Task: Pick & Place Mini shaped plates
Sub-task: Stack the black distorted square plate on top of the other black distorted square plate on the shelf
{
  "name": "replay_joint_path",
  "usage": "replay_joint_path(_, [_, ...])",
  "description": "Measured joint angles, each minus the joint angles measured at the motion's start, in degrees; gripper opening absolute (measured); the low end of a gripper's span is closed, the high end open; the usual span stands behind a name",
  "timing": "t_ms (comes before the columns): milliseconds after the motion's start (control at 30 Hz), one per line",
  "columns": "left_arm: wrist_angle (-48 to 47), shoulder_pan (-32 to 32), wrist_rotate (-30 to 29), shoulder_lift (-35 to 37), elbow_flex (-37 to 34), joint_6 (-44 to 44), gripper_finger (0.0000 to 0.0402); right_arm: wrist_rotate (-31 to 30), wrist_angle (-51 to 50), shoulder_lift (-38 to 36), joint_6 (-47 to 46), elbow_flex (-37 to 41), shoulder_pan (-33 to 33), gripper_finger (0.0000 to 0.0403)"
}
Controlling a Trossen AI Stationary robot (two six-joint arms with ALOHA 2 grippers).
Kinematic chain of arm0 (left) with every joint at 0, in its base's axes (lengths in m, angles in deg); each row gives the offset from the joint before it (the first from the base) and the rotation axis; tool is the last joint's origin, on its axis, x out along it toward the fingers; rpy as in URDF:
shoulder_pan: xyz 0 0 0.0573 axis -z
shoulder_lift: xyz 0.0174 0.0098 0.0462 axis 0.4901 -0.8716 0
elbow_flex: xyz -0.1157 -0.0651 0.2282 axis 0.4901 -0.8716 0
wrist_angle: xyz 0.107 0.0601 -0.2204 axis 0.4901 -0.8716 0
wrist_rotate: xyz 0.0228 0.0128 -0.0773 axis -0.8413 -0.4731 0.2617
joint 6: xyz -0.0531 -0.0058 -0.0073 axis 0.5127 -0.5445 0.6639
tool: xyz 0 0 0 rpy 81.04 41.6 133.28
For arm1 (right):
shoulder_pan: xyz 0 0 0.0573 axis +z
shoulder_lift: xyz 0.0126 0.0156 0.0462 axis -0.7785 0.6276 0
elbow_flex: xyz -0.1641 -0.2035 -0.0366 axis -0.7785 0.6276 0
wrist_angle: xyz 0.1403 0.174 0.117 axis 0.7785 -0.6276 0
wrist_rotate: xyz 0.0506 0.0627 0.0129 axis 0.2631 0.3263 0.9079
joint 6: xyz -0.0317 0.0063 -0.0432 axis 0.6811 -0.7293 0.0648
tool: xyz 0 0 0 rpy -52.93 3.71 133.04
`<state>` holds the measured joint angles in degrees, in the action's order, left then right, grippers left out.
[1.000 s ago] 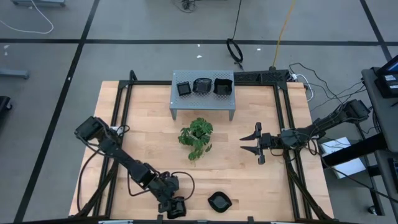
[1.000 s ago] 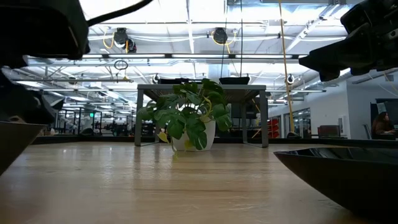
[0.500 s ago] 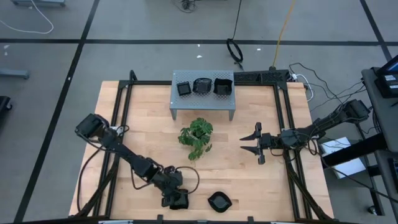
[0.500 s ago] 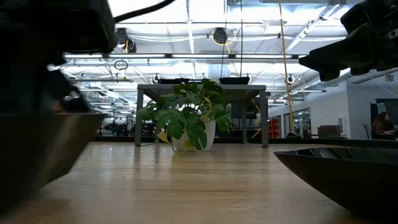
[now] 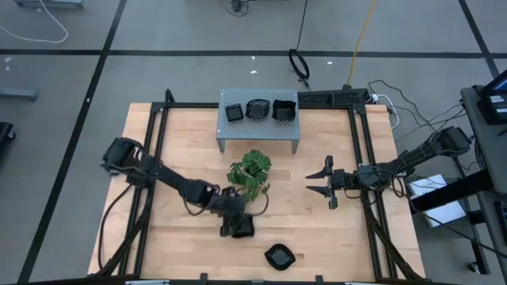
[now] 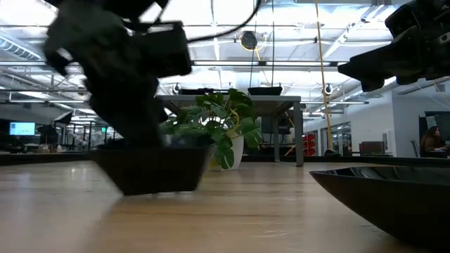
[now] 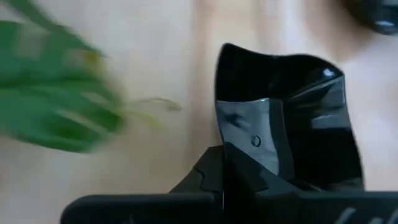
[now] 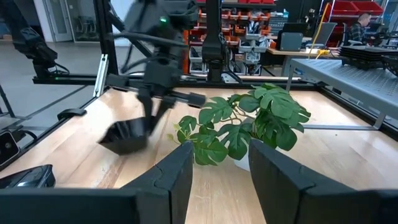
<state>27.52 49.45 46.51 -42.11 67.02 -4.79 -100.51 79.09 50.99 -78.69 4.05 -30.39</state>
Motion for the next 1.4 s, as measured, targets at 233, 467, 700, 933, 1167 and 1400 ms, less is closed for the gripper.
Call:
replay_joint_path(233, [0.04,-4.15,1.50,-0.02,-0.01,-0.57,0.0031,0.00,0.00,0.01,-0.02,0.02,0.00,0.0144])
replay_joint_path(467, [1.80,-5.74,2.45,0.21,-0.02,2.31,0.0056,0.00,-0.02,0.01,-0.02,0.00,0.00,0.0145])
replay_joint_path(700, [7.79,-6.96,8.99,2.65,-0.10,4.06,0.0093,0.00,-0.18,0.01,-0.01,0.01,0.00,0.0146])
replay_joint_path(933, [13.08,-6.31,14.16,7.55,-0.07,4.36,0.0107,0.00,-0.46,0.00,0.00,0.00,0.00,0.0145])
replay_joint_path(1167, [13.31,-4.67,14.56,10.59,-0.04,4.36,0.0108,0.00,-0.44,0.03,0.00,0.00,0.00,0.0144])
replay_joint_path(1400, [13.15,-3.24,9.65,10.82,-0.04,-2.02,0.0108,0.00,-0.43,0.03,-0.01,0.01,0.00,0.0145])
